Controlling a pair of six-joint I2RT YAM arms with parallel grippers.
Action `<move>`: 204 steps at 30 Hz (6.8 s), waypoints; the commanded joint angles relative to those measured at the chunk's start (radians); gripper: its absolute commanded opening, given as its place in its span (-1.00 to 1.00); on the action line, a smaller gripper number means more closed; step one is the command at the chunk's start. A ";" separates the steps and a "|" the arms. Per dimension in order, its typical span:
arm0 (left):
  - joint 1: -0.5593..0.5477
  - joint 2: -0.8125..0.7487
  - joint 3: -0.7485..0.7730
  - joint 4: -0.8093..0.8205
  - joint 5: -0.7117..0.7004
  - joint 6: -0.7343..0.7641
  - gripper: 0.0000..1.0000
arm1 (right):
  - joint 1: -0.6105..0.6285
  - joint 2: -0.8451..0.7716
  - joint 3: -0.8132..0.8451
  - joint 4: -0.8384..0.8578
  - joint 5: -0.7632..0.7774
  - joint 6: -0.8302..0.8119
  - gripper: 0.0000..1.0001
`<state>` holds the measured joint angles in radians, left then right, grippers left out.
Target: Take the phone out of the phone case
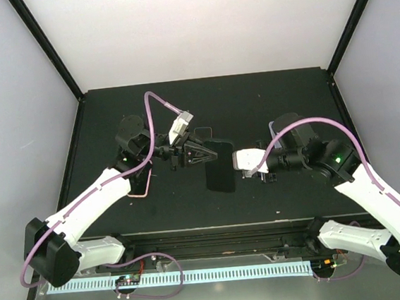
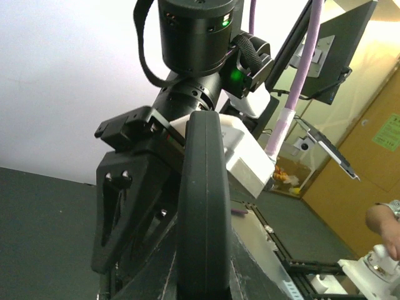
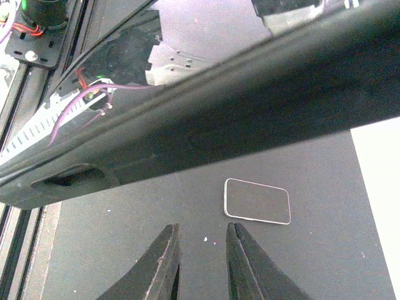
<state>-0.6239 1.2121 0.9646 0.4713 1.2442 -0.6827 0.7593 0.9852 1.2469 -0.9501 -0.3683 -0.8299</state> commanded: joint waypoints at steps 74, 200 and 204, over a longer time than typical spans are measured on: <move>0.226 -0.131 -0.213 0.536 -0.039 -0.453 -0.97 | -0.085 0.193 0.007 0.128 -0.524 0.491 -0.39; 0.026 -0.037 -0.293 -0.053 -1.098 0.056 0.98 | -0.345 0.345 -0.373 0.636 -0.612 1.150 -0.99; -0.091 -0.032 -0.236 -0.283 -1.341 0.139 0.98 | -0.365 0.380 -0.407 0.654 -0.399 1.289 -0.99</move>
<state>-0.6209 1.1893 0.6701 0.4191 0.1875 -0.6582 0.4175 1.3441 0.8581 -0.3710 -0.9413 0.3279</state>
